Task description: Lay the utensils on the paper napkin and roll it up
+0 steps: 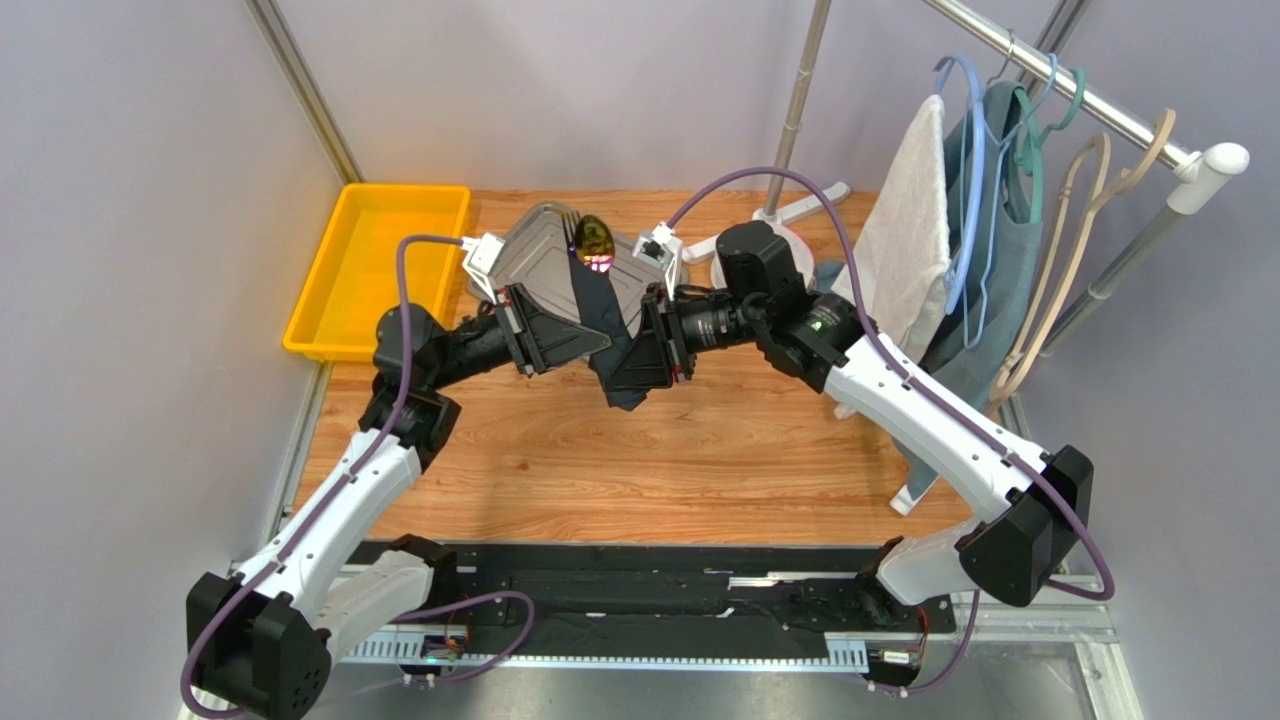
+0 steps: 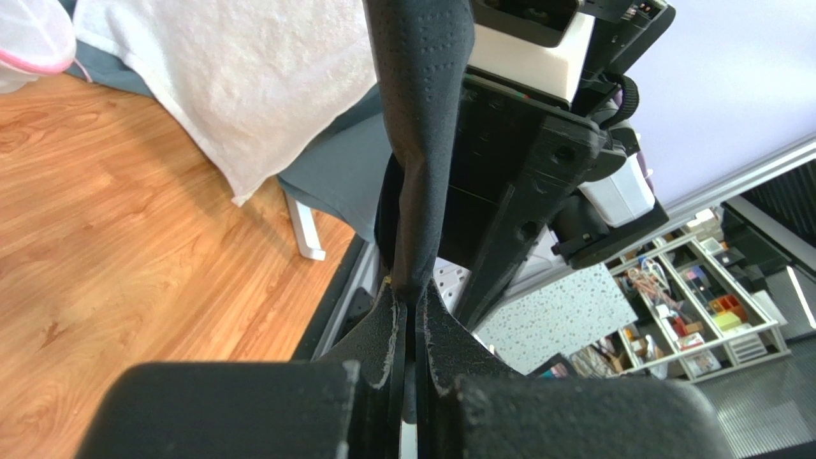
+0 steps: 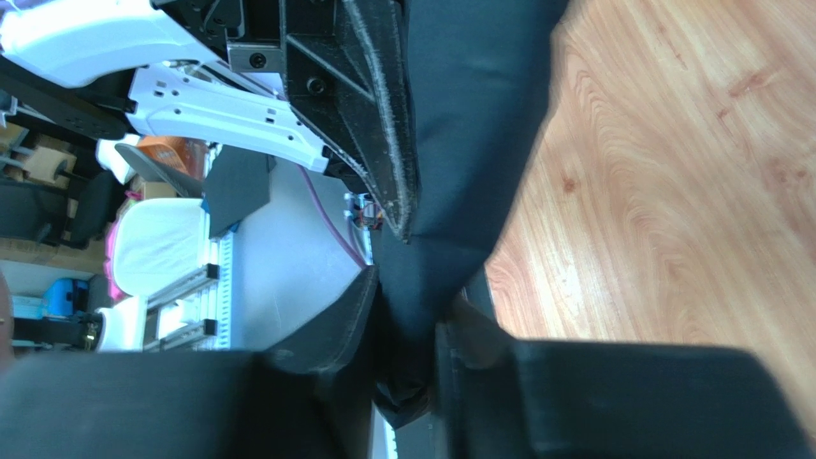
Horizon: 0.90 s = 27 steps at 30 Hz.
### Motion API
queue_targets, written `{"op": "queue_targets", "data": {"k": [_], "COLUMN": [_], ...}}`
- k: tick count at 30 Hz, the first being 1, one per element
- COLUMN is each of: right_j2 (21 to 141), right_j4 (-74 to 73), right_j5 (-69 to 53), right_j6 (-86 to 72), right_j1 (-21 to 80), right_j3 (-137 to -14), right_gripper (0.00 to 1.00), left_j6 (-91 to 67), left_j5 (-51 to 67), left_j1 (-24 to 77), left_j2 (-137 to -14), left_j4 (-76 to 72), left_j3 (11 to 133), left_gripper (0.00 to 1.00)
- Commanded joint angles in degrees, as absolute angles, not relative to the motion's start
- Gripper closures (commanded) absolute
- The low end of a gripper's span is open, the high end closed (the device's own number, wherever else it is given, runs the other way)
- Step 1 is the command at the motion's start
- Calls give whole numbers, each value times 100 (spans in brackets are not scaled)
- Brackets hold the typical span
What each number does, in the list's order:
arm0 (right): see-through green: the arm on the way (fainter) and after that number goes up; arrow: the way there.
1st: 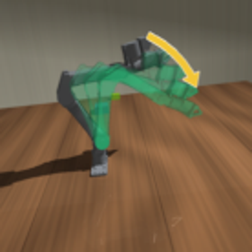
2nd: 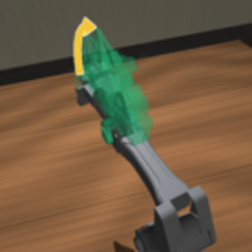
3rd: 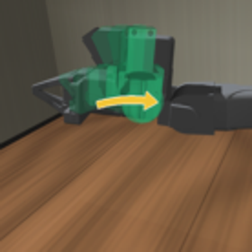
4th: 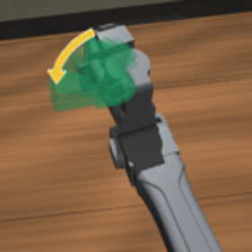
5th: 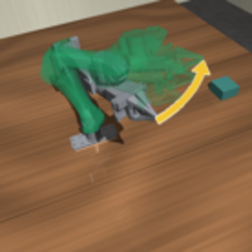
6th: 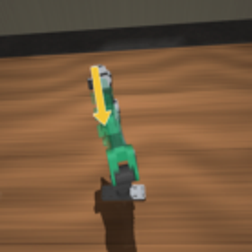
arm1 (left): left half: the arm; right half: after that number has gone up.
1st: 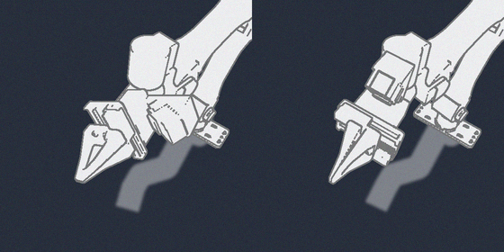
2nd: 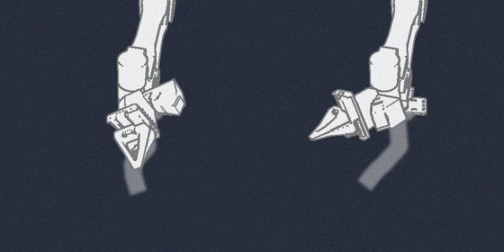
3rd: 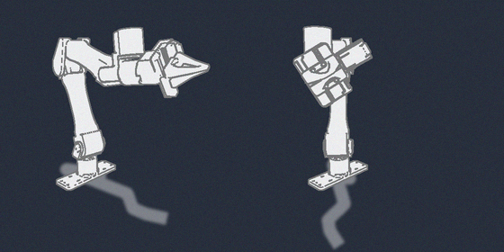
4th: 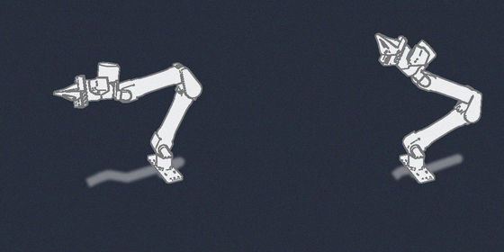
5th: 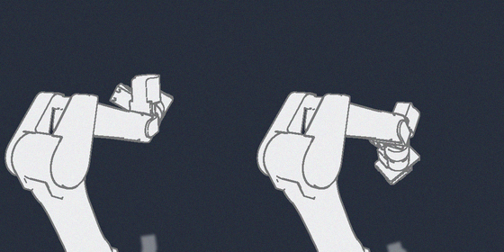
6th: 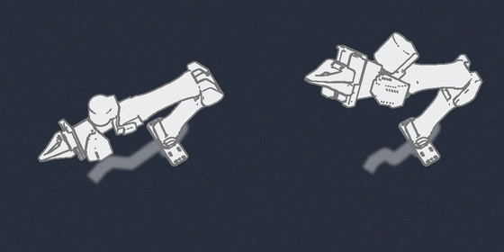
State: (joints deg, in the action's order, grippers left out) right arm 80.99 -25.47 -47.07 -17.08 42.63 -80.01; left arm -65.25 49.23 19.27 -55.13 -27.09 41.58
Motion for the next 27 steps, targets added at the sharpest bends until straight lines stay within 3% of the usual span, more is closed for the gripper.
{"op": "queue_targets", "data": {"k": [1, 2, 3, 13, 21, 26, 27], "right_j2": [7901, 7901, 7910, 7945, 7998, 8025, 8024], "right_j4": [-2690, -2689, -2689, -2839, -2742, -2637, -2637], "right_j5": [-4896, -4861, -4843, -4456, -4526, -4649, -4667], "right_j6": [-1573, -1573, -1565, -1345, -1441, -1573, -1599], "right_j1": [4307, 4315, 4315, 4315, 4315, 4324, 4324], "right_j3": [-7857, -7866, -7875, -8051, -8270, -8376, -8385], "right_gripper": [91, 99, 100, 100, 100, 100, 100], "left_j6": [-6548, -6539, -6539, -6443, -6407, -6320, -6302], "left_j5": [4729, 4729, 4729, 4799, 4693, 4658, 4650], "left_j1": [1863, 1863, 1863, 1872, 1995, 2074, 2074], "left_j2": [-5440, -5449, -5449, -5414, -5502, -5537, -5546], "left_j4": [-3454, -3445, -3445, -3419, -3243, -3164, -3129], "left_j3": [4254, 4254, 4254, 4228, 4210, 4078, 4035], "left_gripper": [100, 100, 100, 98, 54, 33, 23]}}
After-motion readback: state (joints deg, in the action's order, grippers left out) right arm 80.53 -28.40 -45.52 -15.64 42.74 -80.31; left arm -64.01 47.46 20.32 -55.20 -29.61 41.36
